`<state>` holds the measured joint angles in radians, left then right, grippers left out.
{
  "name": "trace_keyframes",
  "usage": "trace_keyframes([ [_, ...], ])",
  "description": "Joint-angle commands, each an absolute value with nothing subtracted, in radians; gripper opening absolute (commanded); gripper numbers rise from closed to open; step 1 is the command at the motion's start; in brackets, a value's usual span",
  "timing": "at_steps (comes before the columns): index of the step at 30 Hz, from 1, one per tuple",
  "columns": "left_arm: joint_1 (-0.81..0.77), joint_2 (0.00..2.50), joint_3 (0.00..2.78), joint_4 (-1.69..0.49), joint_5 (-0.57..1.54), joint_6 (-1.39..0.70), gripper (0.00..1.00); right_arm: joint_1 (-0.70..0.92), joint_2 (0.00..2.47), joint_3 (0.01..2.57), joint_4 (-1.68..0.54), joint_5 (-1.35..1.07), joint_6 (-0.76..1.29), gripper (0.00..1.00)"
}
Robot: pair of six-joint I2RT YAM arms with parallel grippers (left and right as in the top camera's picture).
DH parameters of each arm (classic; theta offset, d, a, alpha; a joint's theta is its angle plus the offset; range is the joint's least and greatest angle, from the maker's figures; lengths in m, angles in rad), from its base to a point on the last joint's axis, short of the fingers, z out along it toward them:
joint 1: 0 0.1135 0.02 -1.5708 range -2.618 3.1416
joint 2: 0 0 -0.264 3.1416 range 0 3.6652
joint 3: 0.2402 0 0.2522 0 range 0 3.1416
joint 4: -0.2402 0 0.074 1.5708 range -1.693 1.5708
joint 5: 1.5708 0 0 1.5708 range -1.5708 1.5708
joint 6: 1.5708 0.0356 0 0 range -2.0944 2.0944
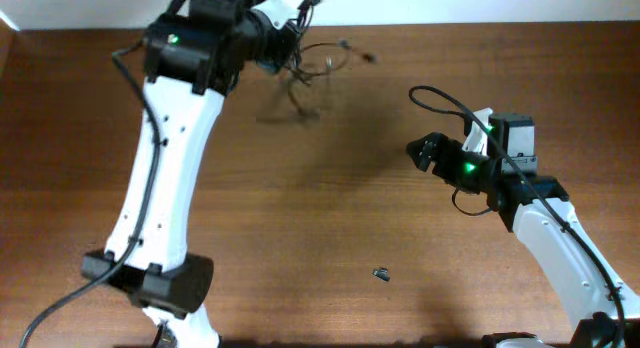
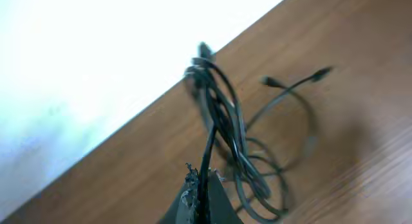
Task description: Untangle cables
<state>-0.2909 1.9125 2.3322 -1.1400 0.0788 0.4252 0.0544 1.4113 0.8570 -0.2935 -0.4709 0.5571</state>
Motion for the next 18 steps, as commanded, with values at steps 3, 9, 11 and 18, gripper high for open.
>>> trace_keyframes([
  [3, -0.292, 1.868, 2.339, -1.164, 0.136, 0.413, 0.0, 0.06, 1.416, 0.875, -0.128, -0.636, 0.495, 0.83],
  [9, -0.292, 1.868, 2.339, -1.215, 0.222, 0.414, 0.0, 0.06, 1.416, 0.876, 0.236, -0.94, 0.45, 0.84],
  [11, -0.292, 1.868, 2.339, -1.228, 0.327, 0.432, 0.0, 0.06, 1.416, 0.876, 0.33, -0.973, 0.454, 0.84],
  [18, -0.295, 1.868, 2.339, -1.376, 0.639, 0.736, 0.0, 0.06, 1.416, 0.876, 0.436, -0.904, 0.539, 0.85],
])
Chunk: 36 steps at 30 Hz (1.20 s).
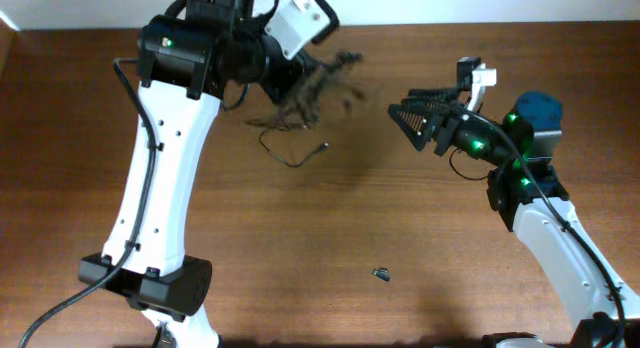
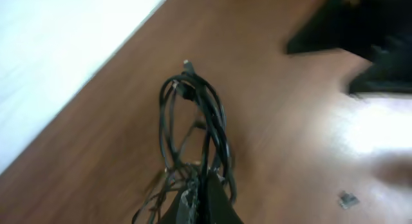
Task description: Untangle cables
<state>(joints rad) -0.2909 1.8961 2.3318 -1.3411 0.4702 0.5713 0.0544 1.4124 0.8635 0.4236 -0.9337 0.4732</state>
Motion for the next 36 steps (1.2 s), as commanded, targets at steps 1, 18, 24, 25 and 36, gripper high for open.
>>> trace_keyframes([
  [1, -0.295, 1.868, 2.339, -1.387, 0.641, 0.755, 0.0, 0.06, 1.416, 0.876, 0.436, -0.876, 0.584, 0.88],
  [18, -0.411, 1.868, 2.338, -1.401, 0.542, 1.001, 0.0, 0.06, 1.415, 0.876, 0.536, -0.994, 1.329, 0.85],
  [24, -0.411, 1.868, 2.338, -1.361, 0.542, 1.001, 0.0, 0.104, 1.415, 0.876, 0.535, -1.021, 1.328, 0.75],
  [25, -0.411, 1.868, 2.338, -1.352, 0.542, 1.001, 0.0, 0.121, 1.415, 0.876, 0.535, -1.021, 1.328, 0.75],
  [36, -0.41, 1.868, 2.338, -1.24, 0.387, 0.882, 0.0, 0.177, 1.416, 0.875, 0.488, -1.025, 1.285, 0.75],
])
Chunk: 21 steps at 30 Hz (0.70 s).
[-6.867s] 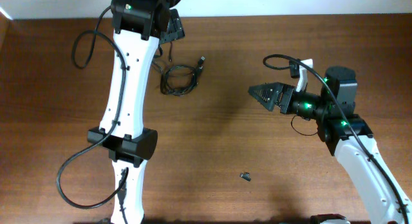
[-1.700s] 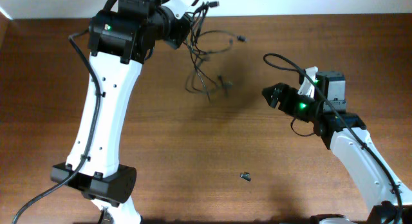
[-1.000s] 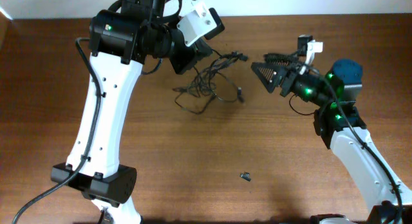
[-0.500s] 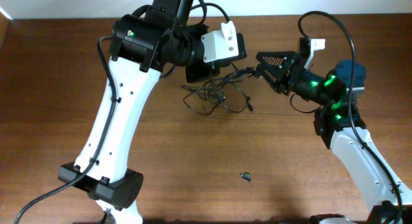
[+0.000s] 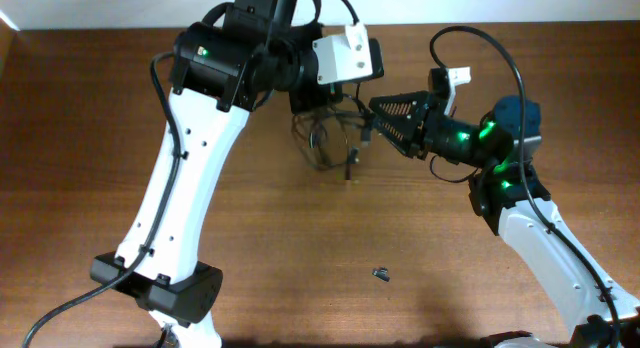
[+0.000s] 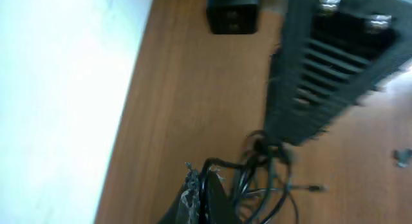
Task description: Untangle cables
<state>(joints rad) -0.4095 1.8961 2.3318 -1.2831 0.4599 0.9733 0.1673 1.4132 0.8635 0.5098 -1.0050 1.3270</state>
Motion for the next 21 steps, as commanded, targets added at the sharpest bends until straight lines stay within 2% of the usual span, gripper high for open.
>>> trace_keyframes([
  [1, -0.41, 1.868, 2.338, -1.22, 0.387, 0.85, 0.0, 0.177, 1.416, 0.876, 0.48, -1.025, 1.266, 0.75],
  [3, -0.41, 1.868, 2.338, -1.158, 0.408, 0.747, 0.0, 0.177, 1.416, 0.875, 0.422, -1.009, 1.196, 0.75],
  [8, -0.41, 1.868, 2.338, -1.114, 0.659, 0.741, 0.0, 0.177, 1.416, 0.875, 0.229, -0.918, 1.078, 0.75],
  [10, -0.41, 1.868, 2.338, -1.111, 0.7, 0.741, 0.0, 0.176, 1.416, 0.875, 0.191, -0.889, 1.069, 0.75],
  [14, -0.41, 1.868, 2.338, -1.124, 0.58, 0.741, 0.0, 0.176, 1.416, 0.876, 0.249, -0.891, 1.07, 0.71],
  [17, -0.41, 1.87, 2.338, -1.165, 0.449, 0.741, 0.0, 0.176, 1.415, 0.876, 0.388, -0.943, 1.074, 0.71],
  [21, -0.412, 1.874, 2.338, -1.214, 0.466, 0.74, 0.0, 0.176, 1.415, 0.876, 0.516, -0.934, 1.074, 0.72],
])
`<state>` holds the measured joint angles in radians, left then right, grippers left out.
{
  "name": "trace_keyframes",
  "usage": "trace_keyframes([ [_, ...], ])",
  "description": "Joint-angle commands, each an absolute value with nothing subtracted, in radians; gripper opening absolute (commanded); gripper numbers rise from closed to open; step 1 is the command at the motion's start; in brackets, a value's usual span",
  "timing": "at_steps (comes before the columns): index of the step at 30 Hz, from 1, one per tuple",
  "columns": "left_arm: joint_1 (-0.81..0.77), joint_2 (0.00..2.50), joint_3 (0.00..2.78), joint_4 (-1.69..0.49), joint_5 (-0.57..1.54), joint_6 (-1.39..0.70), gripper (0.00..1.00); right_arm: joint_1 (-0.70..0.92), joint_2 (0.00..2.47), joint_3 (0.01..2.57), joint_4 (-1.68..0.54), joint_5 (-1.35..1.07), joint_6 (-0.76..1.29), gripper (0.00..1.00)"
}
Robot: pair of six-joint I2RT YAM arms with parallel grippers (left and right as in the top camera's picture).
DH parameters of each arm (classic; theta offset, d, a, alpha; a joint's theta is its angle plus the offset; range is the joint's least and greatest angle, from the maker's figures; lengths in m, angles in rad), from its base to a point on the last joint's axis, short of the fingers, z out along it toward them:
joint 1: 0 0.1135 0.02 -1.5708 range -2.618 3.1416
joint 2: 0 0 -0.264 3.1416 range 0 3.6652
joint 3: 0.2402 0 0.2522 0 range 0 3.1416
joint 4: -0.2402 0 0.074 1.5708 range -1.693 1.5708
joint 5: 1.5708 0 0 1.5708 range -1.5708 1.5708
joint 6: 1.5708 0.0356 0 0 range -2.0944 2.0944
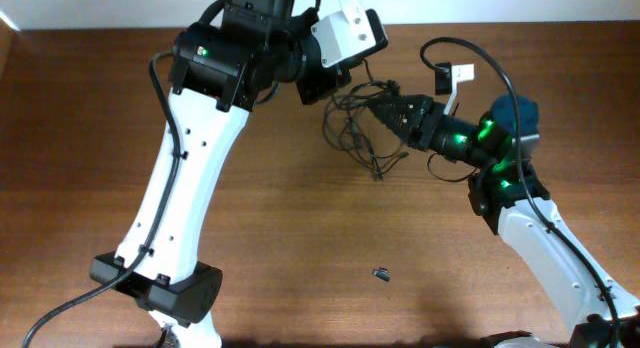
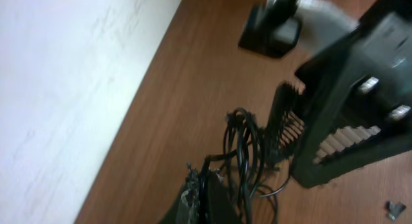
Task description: Untangle cables
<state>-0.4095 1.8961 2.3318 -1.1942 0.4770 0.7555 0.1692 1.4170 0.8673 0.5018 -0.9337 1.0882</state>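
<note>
A tangle of thin black cables (image 1: 355,123) hangs over the brown table, and my left gripper (image 1: 322,88) is shut on a strand at its top. The left wrist view shows the strand pinched between the jaws of the left gripper (image 2: 205,185), with the cable loops (image 2: 243,143) hanging ahead of it. My right gripper (image 1: 387,105) reaches in from the right, its tips against the tangle. Its ribbed fingers (image 2: 286,121) stand apart beside the loops. I cannot see a strand between them.
A small dark piece (image 1: 381,275) lies alone on the table toward the front. The white wall edge (image 1: 480,8) runs along the back. A black block (image 2: 270,32) sits further back on the wood in the left wrist view.
My left gripper has shifted a little right and back with the tangle. The right gripper now has its tips in among the loops instead of just beside them.
At first my left gripper held the tangle at the back left, while the right gripper stood far off to the right. Then the tangle was nearer the middle and the right gripper faced it, open. Later the two nearly met, and now the right fingertips touch the cables.
</note>
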Motion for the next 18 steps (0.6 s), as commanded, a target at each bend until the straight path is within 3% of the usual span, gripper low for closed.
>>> trace_keyframes([
  [1, -0.413, 1.873, 2.338, -1.224, 0.512, 0.74, 0.0, 0.176, 1.415, 0.876, 0.512, -0.909, 1.073, 0.72],
  [7, -0.426, 1.873, 2.338, -1.221, 0.716, 0.741, 0.0, 0.176, 1.416, 0.876, 0.252, -0.648, 1.05, 0.72],
  [18, -0.419, 1.869, 2.339, -1.22, 0.707, 0.741, 0.0, 0.176, 1.416, 0.876, -0.014, -0.482, 0.895, 0.72],
])
